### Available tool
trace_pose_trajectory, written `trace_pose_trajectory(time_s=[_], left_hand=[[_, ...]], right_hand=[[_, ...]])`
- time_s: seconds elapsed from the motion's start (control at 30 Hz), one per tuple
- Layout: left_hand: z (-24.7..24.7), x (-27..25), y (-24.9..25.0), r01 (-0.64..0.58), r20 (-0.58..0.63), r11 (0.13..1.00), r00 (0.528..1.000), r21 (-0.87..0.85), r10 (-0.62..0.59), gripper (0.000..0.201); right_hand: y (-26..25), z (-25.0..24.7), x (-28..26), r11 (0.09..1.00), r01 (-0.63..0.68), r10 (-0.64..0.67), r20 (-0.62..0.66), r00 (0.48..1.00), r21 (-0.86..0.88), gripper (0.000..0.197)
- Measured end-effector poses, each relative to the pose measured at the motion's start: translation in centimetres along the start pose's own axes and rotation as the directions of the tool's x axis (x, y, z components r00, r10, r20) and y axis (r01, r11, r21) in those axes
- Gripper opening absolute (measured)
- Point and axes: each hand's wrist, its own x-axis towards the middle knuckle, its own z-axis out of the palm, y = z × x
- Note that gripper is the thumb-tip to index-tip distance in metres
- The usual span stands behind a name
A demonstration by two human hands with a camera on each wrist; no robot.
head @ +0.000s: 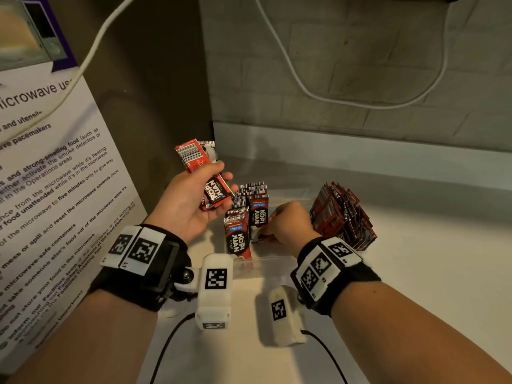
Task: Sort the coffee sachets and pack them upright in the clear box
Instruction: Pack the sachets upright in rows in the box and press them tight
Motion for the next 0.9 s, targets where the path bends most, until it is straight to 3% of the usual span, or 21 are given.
trace_pose_trajectory(time_s=[0.47, 0.6, 0.73, 0.83, 0.9], left_hand=[[0.2, -0.6, 0.3, 0.039, 0.104, 0.998, 0.994, -0.046, -0.034, 0.019], [0.5, -0.8, 0.3, 0.035, 0.091, 0.999, 0.995, 0.011, -0.035, 0.015], [0.7, -1.1, 0.1, 0.023, 0.101, 0.996, 0.994, 0.09, -0.032, 0.01], [1.2, -1.3, -0.2, 0.017, 0.102, 0.987, 0.994, 0.16, -0.033, 0.013], [1.6, -1.4, -0.4, 0.022, 0.109, 0.984, 0.993, 0.176, -0.041, 0.013]], right_hand=[[0.5, 0.2, 0.3, 1.0, 0.011, -0.011, -0.005, 1.0, 0.02, 0.021], [0.5, -0.9, -0.8, 0.996, 0.087, -0.084, -0.133, 0.988, 0.016, 0.017], [-1.2, -2.7, -2.3, 0.913, 0.275, -0.191, -0.28, 0.941, 0.301, 0.017], [-3.3, -4.5, -4.2, 0.782, 0.248, -0.188, -0.162, 0.969, 0.572, 0.018], [-4.4, -5.5, -5.5, 0.758, 0.196, -0.218, -0.042, 0.975, 0.623, 0.017]])
